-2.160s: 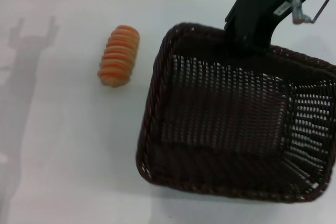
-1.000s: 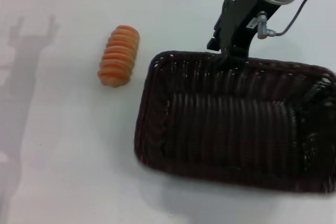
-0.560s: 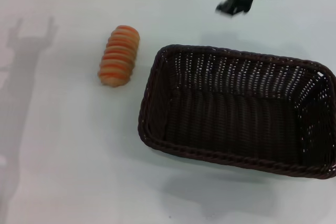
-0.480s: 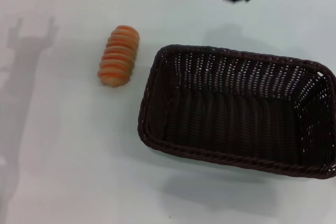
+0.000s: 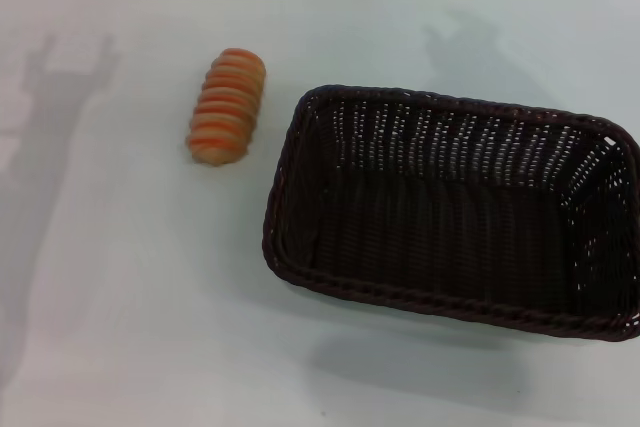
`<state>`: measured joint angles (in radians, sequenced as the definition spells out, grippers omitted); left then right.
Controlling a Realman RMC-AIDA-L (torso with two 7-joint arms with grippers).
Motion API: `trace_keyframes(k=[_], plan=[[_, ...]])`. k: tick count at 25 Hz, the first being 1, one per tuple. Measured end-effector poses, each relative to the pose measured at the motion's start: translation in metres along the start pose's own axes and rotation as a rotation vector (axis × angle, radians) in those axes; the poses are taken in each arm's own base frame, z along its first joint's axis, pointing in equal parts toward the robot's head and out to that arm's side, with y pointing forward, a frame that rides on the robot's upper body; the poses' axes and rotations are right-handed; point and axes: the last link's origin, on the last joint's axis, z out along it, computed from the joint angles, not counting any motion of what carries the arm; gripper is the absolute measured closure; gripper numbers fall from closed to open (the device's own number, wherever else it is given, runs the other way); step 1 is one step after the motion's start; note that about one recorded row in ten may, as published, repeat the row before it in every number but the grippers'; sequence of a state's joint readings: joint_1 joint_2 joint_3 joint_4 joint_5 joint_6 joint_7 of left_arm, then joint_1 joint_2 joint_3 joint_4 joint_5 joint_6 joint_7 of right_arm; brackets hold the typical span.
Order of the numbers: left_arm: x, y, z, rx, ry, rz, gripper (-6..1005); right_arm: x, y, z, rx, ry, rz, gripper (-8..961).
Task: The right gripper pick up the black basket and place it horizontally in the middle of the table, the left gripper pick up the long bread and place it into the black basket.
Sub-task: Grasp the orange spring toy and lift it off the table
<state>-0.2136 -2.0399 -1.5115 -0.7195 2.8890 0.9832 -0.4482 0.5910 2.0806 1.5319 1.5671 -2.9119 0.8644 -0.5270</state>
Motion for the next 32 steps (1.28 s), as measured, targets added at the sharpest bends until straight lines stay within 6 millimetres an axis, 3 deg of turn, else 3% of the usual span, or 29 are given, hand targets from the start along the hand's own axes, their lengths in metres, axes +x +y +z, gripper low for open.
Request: trace_keyframes(k=[9,12,13,16,17,19,22,25,27,32], plan=[[0.0,-0.001,0.001,-0.028,-0.021,-0.017,138,0.048,0.005,-0.027,0.232,-0.302,0.197,541],[0.001,0.0,0.001,-0.051,-0.031,-0.027,138,0.078,0.012,-0.036,0.336,-0.407,0.246,542],[0.001,0.0,0.001,-0.051,-0.031,-0.027,138,0.078,0.012,-0.036,0.336,-0.407,0.246,543],[0.0,0.002,0.002,-0.076,-0.046,-0.034,138,0.103,0.02,-0.043,0.411,-0.471,0.297,545],[0.0,0.003,0.002,-0.085,-0.051,-0.038,138,0.124,0.022,-0.046,0.473,-0.485,0.351,545],[0.0,0.003,0.002,-0.085,-0.051,-0.038,139,0.134,0.023,-0.047,0.506,-0.483,0.381,547],[0.004,0.013,0.009,-0.111,-0.08,-0.043,141,0.18,0.024,-0.054,0.693,-0.44,0.515,550],[0.006,0.015,0.011,-0.111,-0.089,-0.042,143,0.194,0.026,-0.056,0.775,-0.41,0.529,552],[0.018,0.026,0.025,-0.091,-0.159,-0.025,145,0.212,0.031,-0.056,0.872,-0.335,0.548,552],[0.031,0.038,0.039,-0.075,-0.231,0.001,150,0.231,0.033,-0.053,0.914,-0.255,0.587,553]])
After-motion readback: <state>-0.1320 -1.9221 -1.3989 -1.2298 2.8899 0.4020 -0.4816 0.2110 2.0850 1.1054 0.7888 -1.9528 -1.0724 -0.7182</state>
